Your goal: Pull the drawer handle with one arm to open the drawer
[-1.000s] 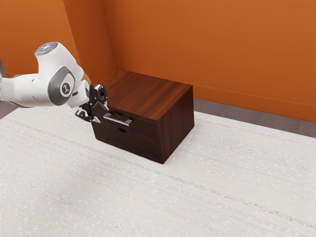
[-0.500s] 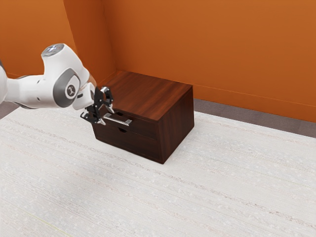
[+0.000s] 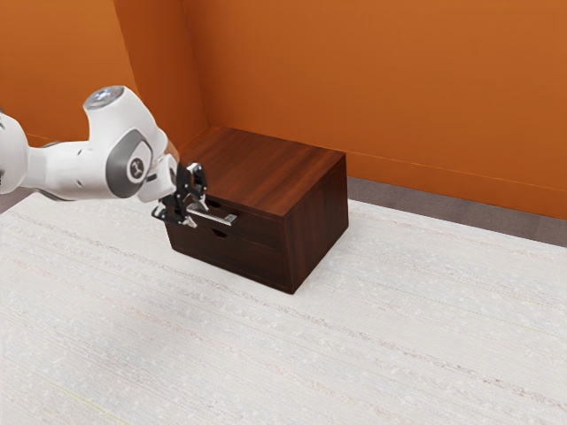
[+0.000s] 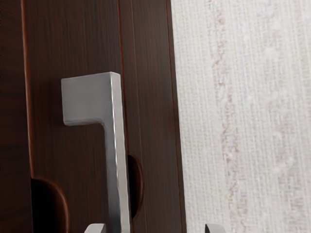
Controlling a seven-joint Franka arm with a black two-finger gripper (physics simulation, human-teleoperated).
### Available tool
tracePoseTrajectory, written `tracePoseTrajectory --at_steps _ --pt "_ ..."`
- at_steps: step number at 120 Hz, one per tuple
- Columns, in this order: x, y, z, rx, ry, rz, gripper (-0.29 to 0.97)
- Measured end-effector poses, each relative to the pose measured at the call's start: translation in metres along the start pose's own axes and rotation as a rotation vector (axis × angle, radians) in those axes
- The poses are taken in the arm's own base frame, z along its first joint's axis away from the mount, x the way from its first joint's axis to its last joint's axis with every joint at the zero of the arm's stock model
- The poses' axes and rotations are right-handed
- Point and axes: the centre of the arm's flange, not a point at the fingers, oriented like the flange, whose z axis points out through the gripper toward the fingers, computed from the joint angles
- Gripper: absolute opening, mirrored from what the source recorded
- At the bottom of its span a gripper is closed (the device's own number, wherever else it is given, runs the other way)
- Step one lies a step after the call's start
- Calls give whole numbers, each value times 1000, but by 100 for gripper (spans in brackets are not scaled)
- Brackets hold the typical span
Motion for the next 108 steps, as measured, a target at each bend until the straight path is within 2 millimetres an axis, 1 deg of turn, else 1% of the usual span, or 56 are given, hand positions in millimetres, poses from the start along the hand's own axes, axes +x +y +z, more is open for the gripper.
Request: tracePoseTrajectory --at_steps 34,66,92,108 --pt "-1 -2 10 -5 -3 -6 20" --pt "-1 -2 12 -6 1 -14 19" --pt "-1 -1 15 -8 6 -21 14" --pt "-1 -1 16 -8 10 -25 9"
